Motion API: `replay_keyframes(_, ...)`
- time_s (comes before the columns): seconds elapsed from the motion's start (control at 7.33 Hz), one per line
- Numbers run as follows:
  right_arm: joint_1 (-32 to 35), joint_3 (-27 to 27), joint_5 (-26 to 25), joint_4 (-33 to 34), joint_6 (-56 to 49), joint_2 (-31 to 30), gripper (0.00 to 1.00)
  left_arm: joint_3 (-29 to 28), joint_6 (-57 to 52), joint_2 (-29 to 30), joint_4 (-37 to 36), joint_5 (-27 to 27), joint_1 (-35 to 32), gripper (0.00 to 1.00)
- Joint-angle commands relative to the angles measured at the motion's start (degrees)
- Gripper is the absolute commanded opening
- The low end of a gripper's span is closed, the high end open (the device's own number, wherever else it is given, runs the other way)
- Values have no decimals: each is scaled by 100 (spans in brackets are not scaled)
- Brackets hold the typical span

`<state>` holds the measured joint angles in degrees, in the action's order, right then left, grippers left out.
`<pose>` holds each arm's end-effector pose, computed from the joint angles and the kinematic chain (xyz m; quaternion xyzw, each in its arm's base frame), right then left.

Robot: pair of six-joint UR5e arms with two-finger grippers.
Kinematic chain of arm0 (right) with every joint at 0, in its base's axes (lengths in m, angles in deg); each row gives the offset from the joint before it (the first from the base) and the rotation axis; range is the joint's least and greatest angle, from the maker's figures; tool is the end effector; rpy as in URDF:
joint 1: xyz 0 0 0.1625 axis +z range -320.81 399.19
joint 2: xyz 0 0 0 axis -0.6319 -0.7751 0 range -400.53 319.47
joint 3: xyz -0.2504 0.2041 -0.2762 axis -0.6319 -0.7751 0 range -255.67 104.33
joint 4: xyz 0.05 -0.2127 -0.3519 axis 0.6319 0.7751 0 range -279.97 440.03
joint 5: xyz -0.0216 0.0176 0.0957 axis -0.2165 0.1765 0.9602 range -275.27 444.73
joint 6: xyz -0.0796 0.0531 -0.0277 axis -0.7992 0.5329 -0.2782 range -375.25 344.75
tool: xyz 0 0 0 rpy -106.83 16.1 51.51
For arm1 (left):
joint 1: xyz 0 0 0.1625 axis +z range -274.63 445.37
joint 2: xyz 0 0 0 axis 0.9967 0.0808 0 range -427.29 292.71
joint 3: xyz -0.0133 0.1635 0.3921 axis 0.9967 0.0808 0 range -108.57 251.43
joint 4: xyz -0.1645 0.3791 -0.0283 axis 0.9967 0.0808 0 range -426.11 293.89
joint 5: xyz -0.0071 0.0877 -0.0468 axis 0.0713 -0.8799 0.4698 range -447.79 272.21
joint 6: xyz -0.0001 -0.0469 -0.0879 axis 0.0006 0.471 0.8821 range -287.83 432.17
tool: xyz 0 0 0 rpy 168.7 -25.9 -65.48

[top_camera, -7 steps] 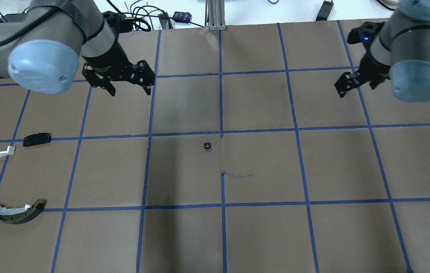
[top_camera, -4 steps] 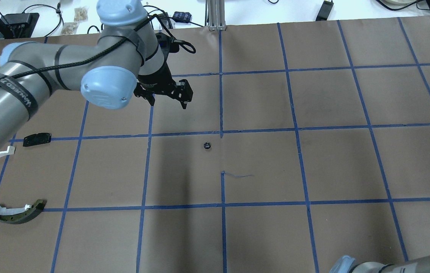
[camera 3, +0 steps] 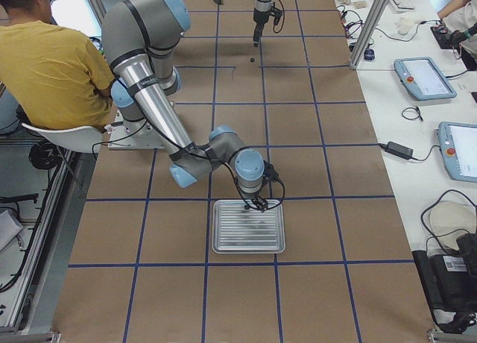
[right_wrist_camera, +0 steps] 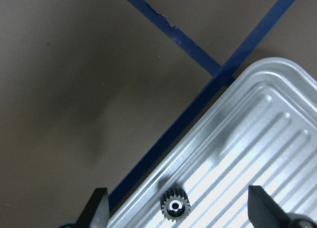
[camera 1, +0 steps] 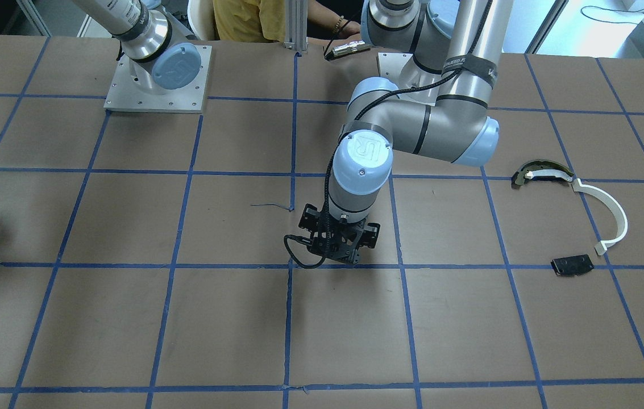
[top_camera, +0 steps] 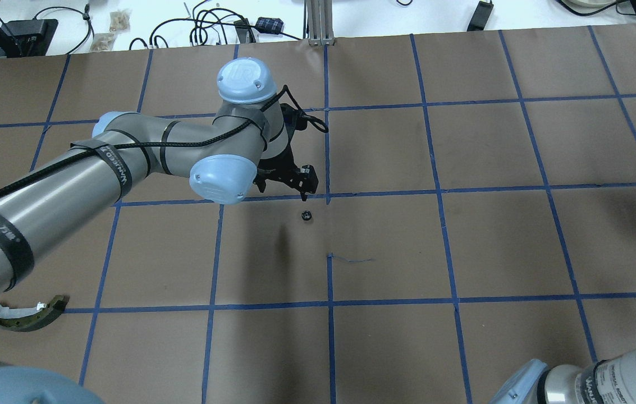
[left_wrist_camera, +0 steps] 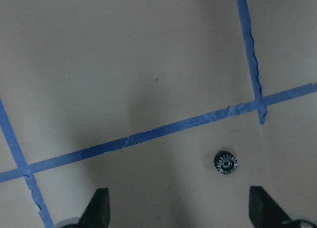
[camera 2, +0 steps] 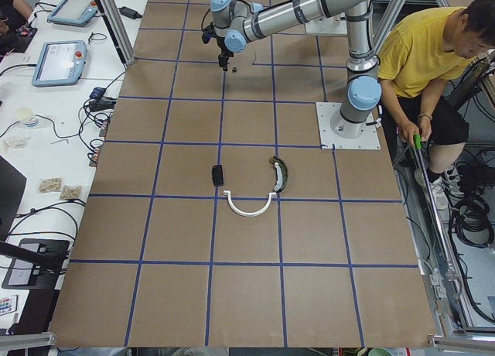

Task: Place bearing gear from tray to pile

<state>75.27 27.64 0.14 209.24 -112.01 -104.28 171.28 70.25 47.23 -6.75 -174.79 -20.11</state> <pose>-0.3923 -0.4625 0.1941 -0.3647 0.9299 -0.0450 0.0148 -0.2918 -0.5347 0.2220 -0.1502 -0.9878 -0.0354 0.0221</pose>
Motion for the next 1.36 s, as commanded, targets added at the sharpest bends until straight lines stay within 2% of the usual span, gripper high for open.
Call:
replay_keyframes(0.0, -57, -30, -66, -9, -307, 91, 86, 8, -45, 245, -74, -1, -175, 100)
replay_keyframes(0.14, -66, -22, -84, -19, -517, 82, 82, 0, -28, 333, -196, 8, -176, 100)
replay_keyframes(0.55, -119, -13, -102, -1, -580, 64, 82, 0, -19, 615, -443, 8, -211, 100)
replay_keyframes(0.68, -119, 22, -85, -1, -554, 47, 82, -1, -10, 650, -443, 8, -211, 97)
replay_keyframes(0.82, -119, 40, -85, 16, -589, 107, 77, -1, -19, 633, -443, 17, -219, 82)
replay_keyframes(0.95, -119, -21, -102, 16, -711, 73, 71, -1, -19, 633, -443, 25, -219, 58)
replay_keyframes(1.09, -119, -13, -93, 25, -712, 108, 67, -1, -10, 633, -434, 34, -228, 20)
replay_keyframes(1.23, -119, -21, -102, 8, -704, 73, 67, -9, -36, 624, -443, 26, -237, 0)
